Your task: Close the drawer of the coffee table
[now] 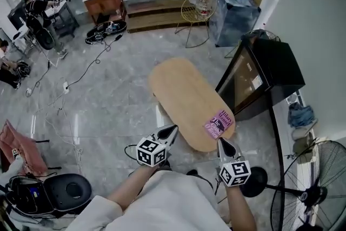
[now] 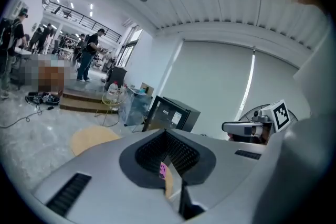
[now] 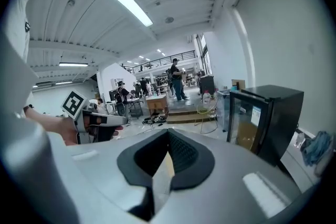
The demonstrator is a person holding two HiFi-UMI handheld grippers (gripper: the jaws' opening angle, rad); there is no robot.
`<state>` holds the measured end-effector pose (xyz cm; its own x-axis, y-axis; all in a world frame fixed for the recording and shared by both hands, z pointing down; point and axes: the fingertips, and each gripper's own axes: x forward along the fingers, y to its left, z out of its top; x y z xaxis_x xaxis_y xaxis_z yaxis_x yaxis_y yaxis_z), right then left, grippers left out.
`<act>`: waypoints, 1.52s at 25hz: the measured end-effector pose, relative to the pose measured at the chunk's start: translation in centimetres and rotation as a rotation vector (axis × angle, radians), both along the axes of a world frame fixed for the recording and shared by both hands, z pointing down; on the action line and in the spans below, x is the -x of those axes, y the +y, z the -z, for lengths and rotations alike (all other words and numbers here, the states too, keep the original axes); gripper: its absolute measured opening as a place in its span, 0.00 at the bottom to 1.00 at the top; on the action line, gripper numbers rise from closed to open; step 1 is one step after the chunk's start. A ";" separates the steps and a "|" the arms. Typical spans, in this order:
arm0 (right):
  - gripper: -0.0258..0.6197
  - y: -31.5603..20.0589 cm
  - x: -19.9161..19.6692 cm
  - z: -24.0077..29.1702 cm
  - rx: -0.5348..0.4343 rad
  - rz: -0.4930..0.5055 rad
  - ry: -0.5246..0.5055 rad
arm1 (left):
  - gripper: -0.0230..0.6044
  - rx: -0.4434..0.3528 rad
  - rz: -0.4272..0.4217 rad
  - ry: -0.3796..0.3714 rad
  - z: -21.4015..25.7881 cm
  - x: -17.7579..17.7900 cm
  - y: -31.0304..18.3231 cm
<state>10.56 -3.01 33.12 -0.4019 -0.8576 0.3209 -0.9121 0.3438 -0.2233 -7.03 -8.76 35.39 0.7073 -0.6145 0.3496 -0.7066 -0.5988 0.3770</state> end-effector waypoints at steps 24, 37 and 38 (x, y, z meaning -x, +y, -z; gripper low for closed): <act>0.05 0.4 -2.1 8.3 -0.167 -0.060 0.042 | 0.05 -0.162 -0.063 0.027 9.3 0.8 -1.2; 0.06 0.6 -2.0 9.2 -0.179 -0.049 0.044 | 0.05 -0.147 -0.063 0.050 9.7 0.4 -0.9; 0.06 0.7 -2.0 9.2 -0.179 -0.048 0.045 | 0.05 -0.145 -0.062 0.052 9.7 0.4 -0.8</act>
